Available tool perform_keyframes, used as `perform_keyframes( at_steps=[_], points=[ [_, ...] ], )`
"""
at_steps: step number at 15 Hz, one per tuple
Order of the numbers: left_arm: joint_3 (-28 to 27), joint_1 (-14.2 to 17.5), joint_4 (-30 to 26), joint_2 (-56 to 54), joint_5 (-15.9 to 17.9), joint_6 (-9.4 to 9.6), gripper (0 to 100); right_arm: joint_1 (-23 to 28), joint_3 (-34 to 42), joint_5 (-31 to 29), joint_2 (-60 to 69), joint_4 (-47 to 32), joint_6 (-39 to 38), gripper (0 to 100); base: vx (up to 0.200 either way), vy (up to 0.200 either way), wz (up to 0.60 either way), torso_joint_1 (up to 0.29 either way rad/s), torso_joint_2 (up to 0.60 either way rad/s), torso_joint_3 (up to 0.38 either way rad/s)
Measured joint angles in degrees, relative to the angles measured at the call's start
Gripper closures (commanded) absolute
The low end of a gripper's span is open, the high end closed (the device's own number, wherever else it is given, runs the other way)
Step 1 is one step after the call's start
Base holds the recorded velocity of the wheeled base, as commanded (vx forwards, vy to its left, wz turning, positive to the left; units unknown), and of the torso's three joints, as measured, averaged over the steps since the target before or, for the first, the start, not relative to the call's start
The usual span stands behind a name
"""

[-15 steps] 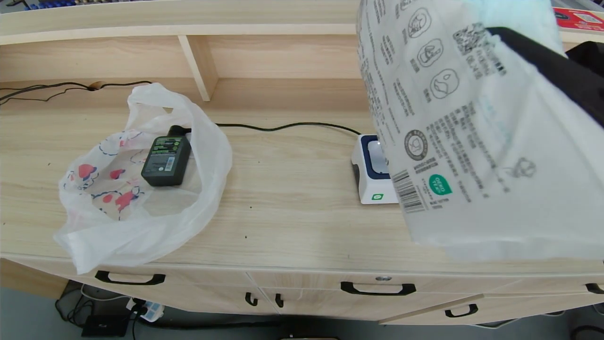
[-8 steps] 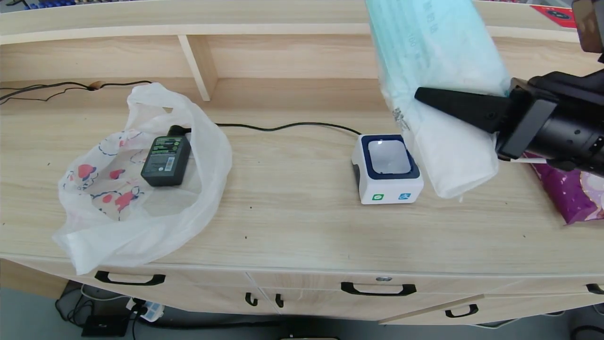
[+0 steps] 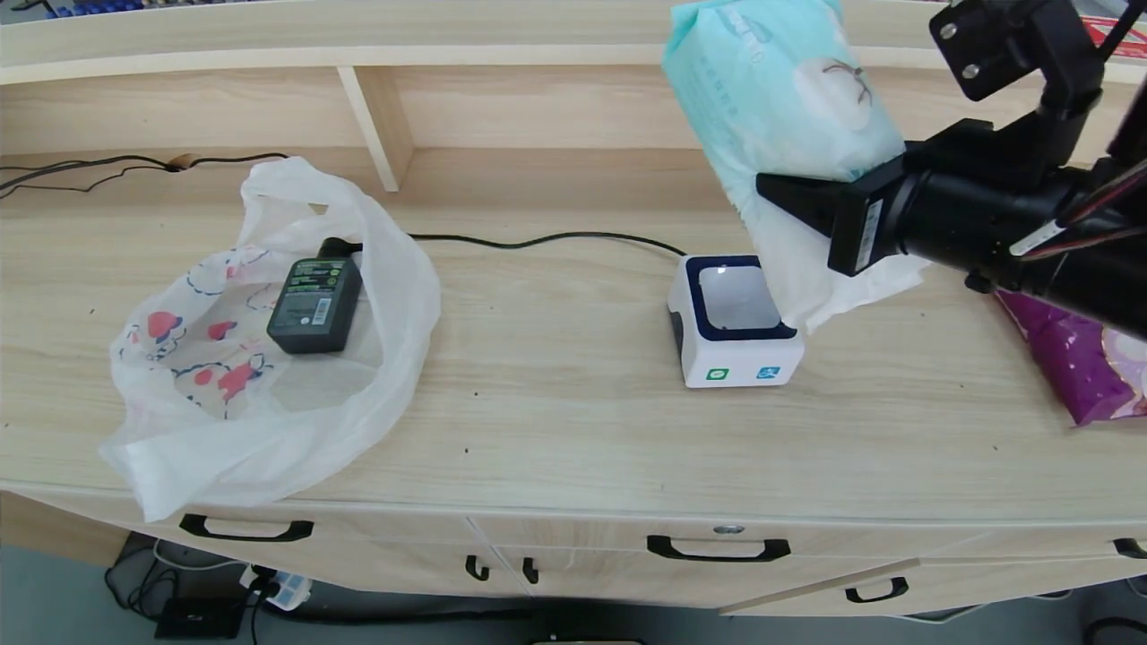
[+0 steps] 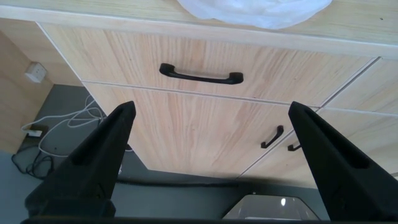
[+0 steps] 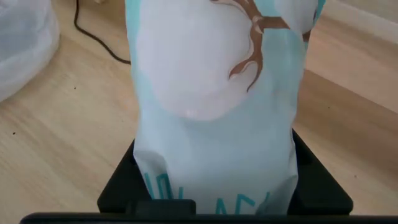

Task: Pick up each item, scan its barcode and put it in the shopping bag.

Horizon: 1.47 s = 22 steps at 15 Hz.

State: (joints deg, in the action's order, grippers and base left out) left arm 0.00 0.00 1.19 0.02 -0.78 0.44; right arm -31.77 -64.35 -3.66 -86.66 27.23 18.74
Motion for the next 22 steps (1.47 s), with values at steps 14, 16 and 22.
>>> perform_keyframes(
  at_steps=[14,16,22],
  points=[
    [0.0,-0.1,0.0,0.0,0.0,0.51,0,-6.8,-4.1,-14.0,-8.2,-0.2,0.1,100,0.0,0.0,0.0,0.0,0.0,0.0],
    [0.0,-0.1,0.0,0.0,0.0,0.54,0,-7.6,-3.6,-14.5,-7.8,0.0,-0.2,100,0.0,0.0,0.0,0.0,0.0,0.0],
    [0.0,0.0,0.0,0.0,0.0,0.22,0,-8.6,5.0,-14.7,-4.7,4.1,-1.3,100,-0.133,0.0,0.0,0.006,0.0,0.003]
  ],
)
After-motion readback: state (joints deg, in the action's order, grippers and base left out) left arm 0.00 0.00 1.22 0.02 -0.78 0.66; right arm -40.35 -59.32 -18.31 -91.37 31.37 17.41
